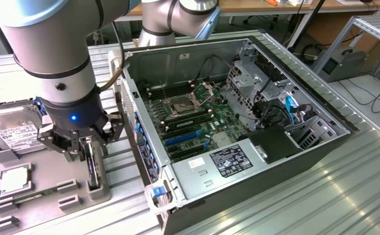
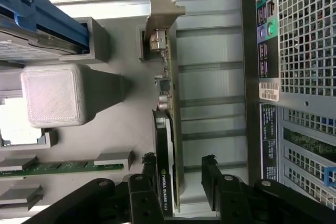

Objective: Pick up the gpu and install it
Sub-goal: 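Pick up the gpu and move the gpu toward the slot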

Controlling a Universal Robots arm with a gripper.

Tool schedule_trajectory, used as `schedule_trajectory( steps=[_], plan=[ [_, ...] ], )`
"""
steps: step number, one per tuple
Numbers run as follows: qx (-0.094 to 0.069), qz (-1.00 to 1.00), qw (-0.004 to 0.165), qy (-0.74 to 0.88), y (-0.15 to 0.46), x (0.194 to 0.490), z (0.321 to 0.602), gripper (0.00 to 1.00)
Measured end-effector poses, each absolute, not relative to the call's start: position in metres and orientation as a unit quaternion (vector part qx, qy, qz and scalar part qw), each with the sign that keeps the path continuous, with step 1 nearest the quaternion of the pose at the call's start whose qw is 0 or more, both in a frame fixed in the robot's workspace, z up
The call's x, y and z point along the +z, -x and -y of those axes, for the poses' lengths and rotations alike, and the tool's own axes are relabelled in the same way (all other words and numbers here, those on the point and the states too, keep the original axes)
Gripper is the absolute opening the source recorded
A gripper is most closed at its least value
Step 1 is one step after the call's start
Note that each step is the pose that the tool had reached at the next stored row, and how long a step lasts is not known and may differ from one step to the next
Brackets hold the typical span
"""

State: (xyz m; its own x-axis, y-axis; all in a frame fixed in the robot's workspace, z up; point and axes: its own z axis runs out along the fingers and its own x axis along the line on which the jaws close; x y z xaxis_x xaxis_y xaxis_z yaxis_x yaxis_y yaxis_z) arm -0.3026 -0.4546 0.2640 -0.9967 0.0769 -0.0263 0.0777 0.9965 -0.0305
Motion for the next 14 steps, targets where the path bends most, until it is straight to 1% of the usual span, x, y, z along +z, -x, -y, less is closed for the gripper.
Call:
schedule_trajectory(
  steps=[14],
  plan=[
    [-0.016,-0.999,0.013,-0.039,0.3027,0.264,0.4546,0.48]
  ],
)
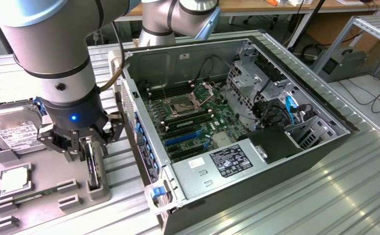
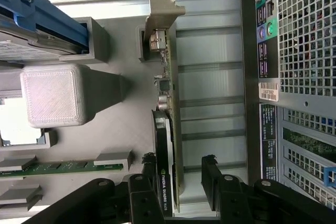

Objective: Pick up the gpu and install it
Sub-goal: 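Pick up the gpu and move the gpu toward the slot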

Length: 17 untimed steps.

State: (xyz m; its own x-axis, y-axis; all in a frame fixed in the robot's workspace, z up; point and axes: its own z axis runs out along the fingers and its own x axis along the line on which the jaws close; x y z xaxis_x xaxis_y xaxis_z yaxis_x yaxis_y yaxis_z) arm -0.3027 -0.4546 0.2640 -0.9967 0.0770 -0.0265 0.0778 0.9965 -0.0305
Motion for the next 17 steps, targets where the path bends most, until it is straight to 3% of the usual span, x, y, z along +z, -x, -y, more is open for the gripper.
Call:
schedule_trajectory(
  steps=[17],
  plan=[
    [0.002,-0.999,0.012,-0.039,0.3072,0.2545,0.4547,0.48]
  ],
)
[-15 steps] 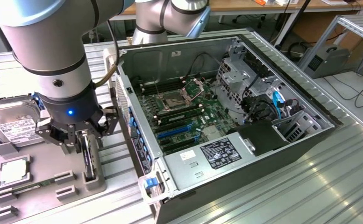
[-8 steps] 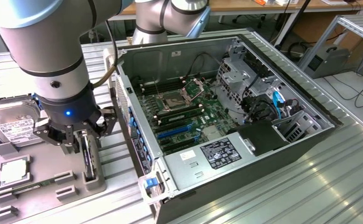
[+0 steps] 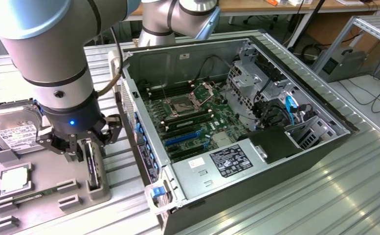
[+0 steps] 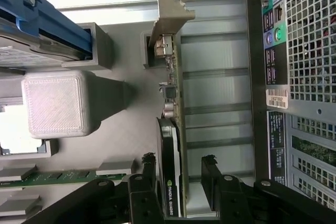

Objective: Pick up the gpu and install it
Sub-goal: 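Pick up the gpu and move the gpu toward the slot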

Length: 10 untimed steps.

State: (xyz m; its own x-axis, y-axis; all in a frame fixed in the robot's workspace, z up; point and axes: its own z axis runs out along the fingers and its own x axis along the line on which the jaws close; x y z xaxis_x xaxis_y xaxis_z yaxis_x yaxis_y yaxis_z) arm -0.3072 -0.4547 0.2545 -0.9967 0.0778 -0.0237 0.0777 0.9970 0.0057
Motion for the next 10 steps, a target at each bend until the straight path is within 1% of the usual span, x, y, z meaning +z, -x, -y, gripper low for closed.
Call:
schedule_trajectory(
  steps=[1,10],
  plan=[
    [0.006,-0.999,0.012,-0.039,0.3074,0.2533,0.4546,0.48],
    [0.007,-0.999,0.012,-0.039,0.3134,0.2457,0.4547,0.48]
  ],
)
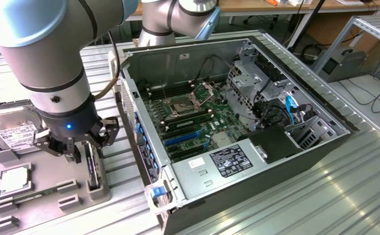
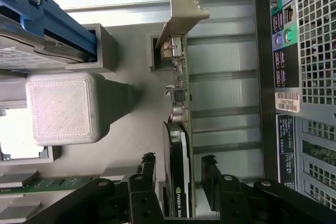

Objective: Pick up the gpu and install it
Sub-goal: 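Pick up the gpu and move the gpu toward the slot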

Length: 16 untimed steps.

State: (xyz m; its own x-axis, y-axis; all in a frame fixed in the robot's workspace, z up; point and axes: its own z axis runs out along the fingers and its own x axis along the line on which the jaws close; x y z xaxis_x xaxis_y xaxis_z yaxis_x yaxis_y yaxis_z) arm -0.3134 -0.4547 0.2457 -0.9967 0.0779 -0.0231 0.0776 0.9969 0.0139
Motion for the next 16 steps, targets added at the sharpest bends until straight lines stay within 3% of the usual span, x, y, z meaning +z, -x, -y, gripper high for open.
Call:
schedule_trajectory(
  steps=[16],
  plan=[
    [0.01,-0.999,0.012,-0.039,0.3134,0.2431,0.4547,0.48]
  ],
)
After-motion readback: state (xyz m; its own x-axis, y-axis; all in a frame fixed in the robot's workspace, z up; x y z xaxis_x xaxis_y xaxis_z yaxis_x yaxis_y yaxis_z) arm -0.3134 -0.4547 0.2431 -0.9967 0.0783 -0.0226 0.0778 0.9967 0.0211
